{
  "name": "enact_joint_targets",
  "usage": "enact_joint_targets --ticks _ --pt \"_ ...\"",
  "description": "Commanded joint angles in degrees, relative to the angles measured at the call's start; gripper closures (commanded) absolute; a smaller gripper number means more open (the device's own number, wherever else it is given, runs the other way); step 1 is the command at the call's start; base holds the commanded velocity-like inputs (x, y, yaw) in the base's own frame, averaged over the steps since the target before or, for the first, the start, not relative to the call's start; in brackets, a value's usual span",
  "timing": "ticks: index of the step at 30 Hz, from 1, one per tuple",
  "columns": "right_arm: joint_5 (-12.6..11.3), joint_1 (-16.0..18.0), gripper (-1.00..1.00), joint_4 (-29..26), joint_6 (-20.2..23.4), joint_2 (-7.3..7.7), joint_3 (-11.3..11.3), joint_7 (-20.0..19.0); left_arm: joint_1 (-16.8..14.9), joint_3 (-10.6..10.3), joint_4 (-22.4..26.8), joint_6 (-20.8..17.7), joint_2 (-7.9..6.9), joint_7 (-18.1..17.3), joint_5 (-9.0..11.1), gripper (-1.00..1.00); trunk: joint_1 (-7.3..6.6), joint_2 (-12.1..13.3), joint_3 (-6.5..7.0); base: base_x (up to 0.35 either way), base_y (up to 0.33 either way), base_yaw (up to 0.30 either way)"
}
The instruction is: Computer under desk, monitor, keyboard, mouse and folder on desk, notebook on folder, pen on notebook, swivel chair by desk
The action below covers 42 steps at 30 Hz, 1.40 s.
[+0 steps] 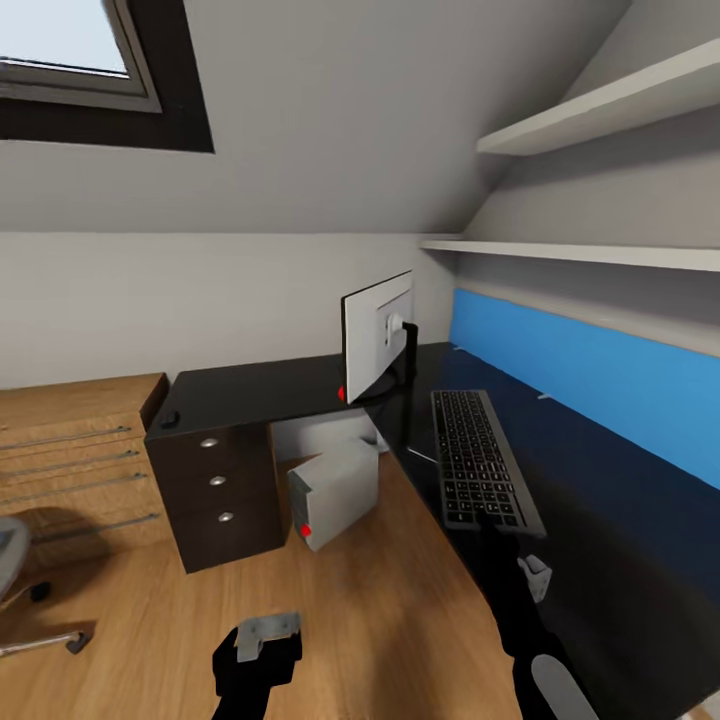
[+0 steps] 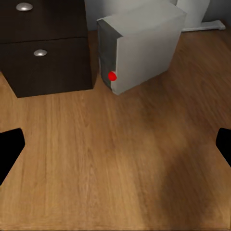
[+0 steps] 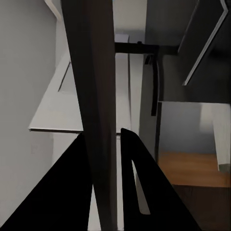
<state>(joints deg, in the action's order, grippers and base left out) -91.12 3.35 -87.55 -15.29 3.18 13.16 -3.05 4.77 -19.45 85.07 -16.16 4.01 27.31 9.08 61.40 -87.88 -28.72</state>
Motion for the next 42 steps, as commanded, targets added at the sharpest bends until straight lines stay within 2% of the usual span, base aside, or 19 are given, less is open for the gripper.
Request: enact_joint_targets --ticks 1,9,18,20,22,25,28,29,31,33,38,42 --pt "-0.5 0.0 1.0 0.0 -0.4 0.08 0.2 -0.6 0.0 -0.1 0.1 -0.2 0.0 0.3 0.4 -1.0 -0.03 0.0 -0.02 -0.262 -0.24 0.236" --pt "-0.5 0.1 1.0 0.2 -0.4 0.02 0.5 -0.5 0.0 -0.1 0.1 -0.2 0.03 0.3 0.4 -1.0 -0.03 0.0 0.2 -0.261 -0.241 0.237" --pt "-0.3 0.1 1.0 0.3 -0.4 -0.01 3.0 0.5 0.0 0.0 0.1 -0.1 0.03 0.4 0.4 -1.0 -0.03 0.0 0.57 -0.077 -0.072 0.242" --pt "-0.3 0.1 1.0 0.3 -0.5 -0.01 4.0 0.5 0.0 0.0 0.1 -0.1 0.03 0.4 0.4 -1.0 -0.03 0.0 0.65 -0.006 -0.006 0.243" --pt "-0.2 0.1 1.0 0.4 -0.6 -0.01 6.3 0.7 0.0 0.0 0.1 -0.1 0.03 0.4 0.4 -1.0 -0.03 0.0 0.74 -0.003 -0.002 0.243" --pt "-0.1 0.1 1.0 0.4 -0.6 -0.01 7.9 0.7 0.0 0.0 0.1 -0.1 0.03 0.4 0.4 -1.0 -0.03 0.0 0.87 -0.001 -0.001 0.243" --pt "2.3 0.1 1.0 0.3 -0.3 0.02 10.2 0.5 0.0 0.0 0.1 -0.1 0.03 0.4 0.4 -1.0 -0.03 0.0 0.89 0.0 0.0 0.136" --pt "3.6 0.1 1.0 0.3 -0.3 0.05 11.9 0.4 0.0 0.0 0.1 -0.1 0.03 0.4 0.4 -1.0 -0.03 0.0 0.89 0.0 0.0 0.036" --pt "4.2 0.1 1.0 0.3 -0.2 0.13 13.3 0.3 0.0 0.1 0.1 -0.1 0.03 0.4 0.4 -1.0 -0.03 0.0 0.89 0.0 0.0 0.017" --pt "4.5 0.1 1.0 0.2 0.2 0.34 13.8 0.2 0.0 0.1 0.1 -0.1 0.03 0.4 0.4 -1.0 -0.03 0.0 0.89 0.0 0.0 0.006" --pt "4.7 0.1 1.0 0.1 4.6 0.47 13.9 -1.1 0.0 0.1 0.1 -0.1 0.03 0.4 0.4 -1.0 -0.03 0.0 0.89 0.0 0.0 0.001" --pt "4.7 0.1 1.0 0.2 5.5 0.31 13.8 -1.5 0.0 0.1 0.2 -0.1 0.03 0.4 0.4 -1.0 -0.03 0.0 0.89 0.0 0.0 0.0"
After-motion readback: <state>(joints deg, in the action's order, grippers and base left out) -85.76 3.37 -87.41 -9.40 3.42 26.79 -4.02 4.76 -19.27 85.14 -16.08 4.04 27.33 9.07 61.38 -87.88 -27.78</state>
